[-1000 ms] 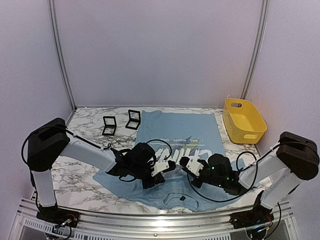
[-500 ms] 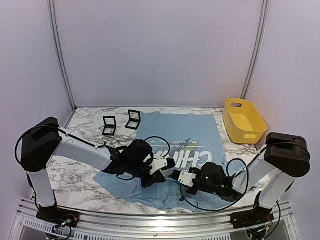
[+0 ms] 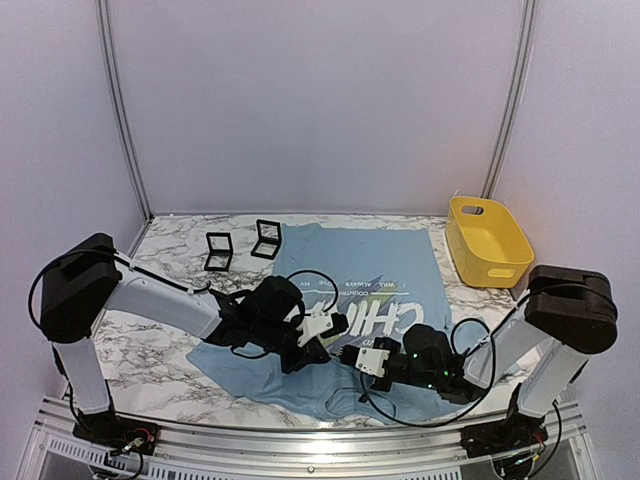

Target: Pin the brooch onto the clothing

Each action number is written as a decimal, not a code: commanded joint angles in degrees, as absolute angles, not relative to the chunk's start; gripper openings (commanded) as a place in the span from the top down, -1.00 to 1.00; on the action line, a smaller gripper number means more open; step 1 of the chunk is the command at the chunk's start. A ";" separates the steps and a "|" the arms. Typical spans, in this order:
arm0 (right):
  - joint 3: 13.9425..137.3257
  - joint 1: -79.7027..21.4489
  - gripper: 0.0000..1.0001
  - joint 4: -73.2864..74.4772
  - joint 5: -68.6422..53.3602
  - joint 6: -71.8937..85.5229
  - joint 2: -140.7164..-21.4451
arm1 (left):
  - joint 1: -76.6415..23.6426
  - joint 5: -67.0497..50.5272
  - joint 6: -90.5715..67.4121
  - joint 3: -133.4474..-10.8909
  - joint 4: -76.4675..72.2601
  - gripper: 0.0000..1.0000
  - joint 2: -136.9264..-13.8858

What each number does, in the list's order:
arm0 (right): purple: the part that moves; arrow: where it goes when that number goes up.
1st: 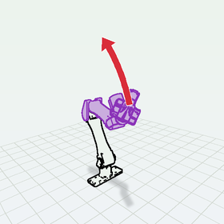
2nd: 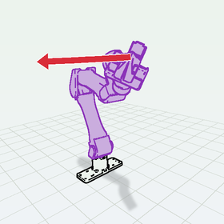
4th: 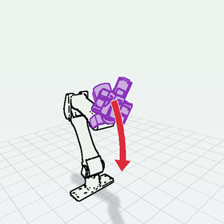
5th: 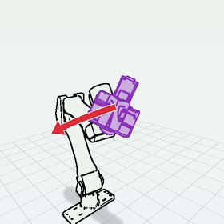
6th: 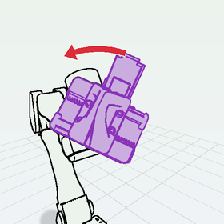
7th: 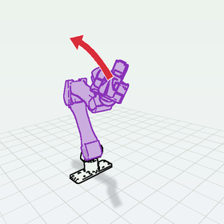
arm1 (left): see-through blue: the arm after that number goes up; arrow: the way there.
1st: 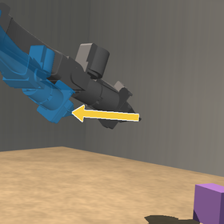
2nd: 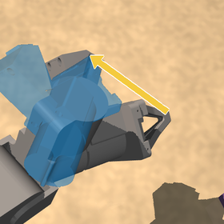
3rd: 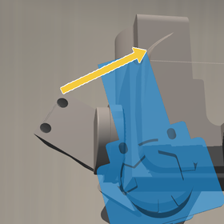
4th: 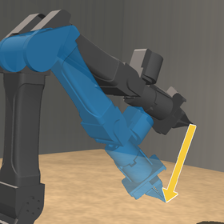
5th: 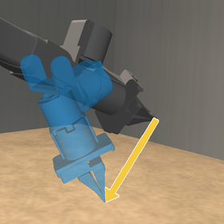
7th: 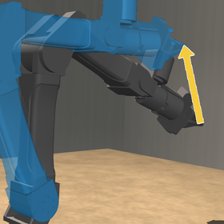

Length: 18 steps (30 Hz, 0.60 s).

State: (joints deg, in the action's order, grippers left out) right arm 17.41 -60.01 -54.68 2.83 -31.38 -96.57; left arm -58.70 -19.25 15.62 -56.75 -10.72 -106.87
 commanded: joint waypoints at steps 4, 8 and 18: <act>16.79 -60.44 1.00 -60.57 -7.24 -26.37 -96.97 | -58.21 -20.10 15.38 -56.07 -10.89 1.00 -105.34; 17.30 -59.38 1.00 -61.40 -10.73 -22.97 -97.38 | -58.18 -20.00 15.90 -55.84 -10.90 0.99 -105.33; 16.83 -55.15 1.00 -66.34 -20.08 -17.29 -97.90 | -58.18 -20.74 17.77 -51.18 -15.68 -0.06 -100.09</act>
